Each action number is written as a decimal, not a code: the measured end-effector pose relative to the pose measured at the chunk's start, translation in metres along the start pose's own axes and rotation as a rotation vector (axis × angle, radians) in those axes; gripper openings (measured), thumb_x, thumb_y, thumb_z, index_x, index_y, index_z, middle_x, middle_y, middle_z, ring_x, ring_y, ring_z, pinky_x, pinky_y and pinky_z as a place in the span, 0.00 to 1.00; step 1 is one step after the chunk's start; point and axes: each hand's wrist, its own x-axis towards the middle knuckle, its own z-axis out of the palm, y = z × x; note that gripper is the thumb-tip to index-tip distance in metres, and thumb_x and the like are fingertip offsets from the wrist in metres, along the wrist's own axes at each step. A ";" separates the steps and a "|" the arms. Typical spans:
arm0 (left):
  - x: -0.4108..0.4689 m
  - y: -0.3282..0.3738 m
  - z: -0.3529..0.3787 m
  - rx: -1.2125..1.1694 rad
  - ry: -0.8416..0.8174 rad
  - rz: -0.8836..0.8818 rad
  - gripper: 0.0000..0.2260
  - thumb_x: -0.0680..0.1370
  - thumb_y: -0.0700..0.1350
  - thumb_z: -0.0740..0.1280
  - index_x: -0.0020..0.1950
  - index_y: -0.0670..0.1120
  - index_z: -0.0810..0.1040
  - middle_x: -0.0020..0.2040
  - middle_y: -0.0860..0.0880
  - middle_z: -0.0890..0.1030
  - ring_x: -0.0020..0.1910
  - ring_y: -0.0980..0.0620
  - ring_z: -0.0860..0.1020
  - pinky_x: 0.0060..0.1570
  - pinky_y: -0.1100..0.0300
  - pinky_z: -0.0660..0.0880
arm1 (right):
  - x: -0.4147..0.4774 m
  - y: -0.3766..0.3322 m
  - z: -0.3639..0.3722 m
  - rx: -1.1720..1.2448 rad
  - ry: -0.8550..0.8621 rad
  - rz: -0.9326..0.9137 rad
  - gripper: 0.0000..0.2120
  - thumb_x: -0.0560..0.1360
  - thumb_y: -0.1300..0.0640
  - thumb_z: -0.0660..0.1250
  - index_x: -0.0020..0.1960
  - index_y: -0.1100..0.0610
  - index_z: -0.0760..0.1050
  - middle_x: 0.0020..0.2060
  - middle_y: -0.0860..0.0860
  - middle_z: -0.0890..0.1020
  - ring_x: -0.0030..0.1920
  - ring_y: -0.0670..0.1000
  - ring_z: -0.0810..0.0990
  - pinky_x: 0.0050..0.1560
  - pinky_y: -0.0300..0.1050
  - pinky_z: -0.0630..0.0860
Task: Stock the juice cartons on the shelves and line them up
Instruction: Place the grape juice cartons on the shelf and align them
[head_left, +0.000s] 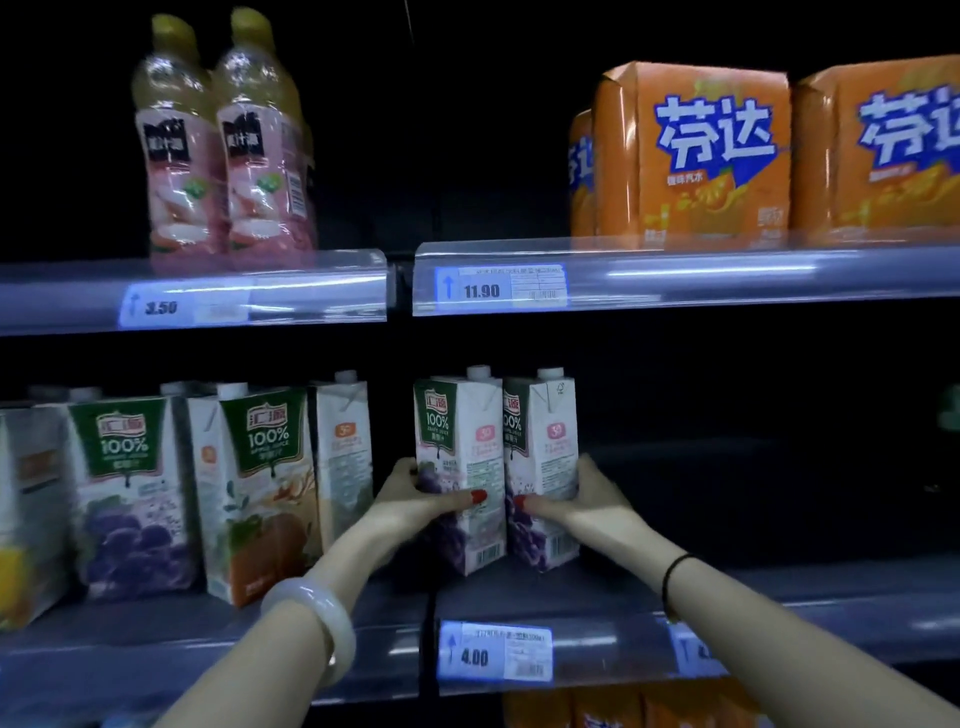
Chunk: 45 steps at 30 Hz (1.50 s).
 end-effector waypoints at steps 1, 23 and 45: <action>0.001 -0.002 0.000 -0.011 -0.022 -0.002 0.30 0.56 0.48 0.82 0.53 0.49 0.72 0.48 0.52 0.81 0.46 0.54 0.80 0.48 0.57 0.77 | -0.001 -0.001 0.002 -0.010 0.024 0.012 0.34 0.54 0.39 0.74 0.56 0.47 0.68 0.48 0.40 0.80 0.48 0.44 0.80 0.50 0.43 0.77; -0.021 0.055 0.120 -0.057 -0.007 0.040 0.34 0.52 0.49 0.82 0.51 0.48 0.67 0.45 0.53 0.78 0.39 0.57 0.77 0.25 0.64 0.70 | -0.043 0.039 -0.101 0.229 0.358 0.017 0.21 0.64 0.62 0.76 0.55 0.56 0.76 0.46 0.52 0.84 0.46 0.50 0.83 0.50 0.50 0.80; -0.049 0.131 0.403 -0.062 0.058 0.011 0.34 0.56 0.45 0.82 0.54 0.46 0.66 0.54 0.46 0.76 0.51 0.48 0.77 0.49 0.59 0.75 | -0.025 0.170 -0.345 0.285 0.307 0.052 0.20 0.66 0.61 0.76 0.53 0.52 0.72 0.46 0.48 0.82 0.45 0.46 0.81 0.42 0.41 0.77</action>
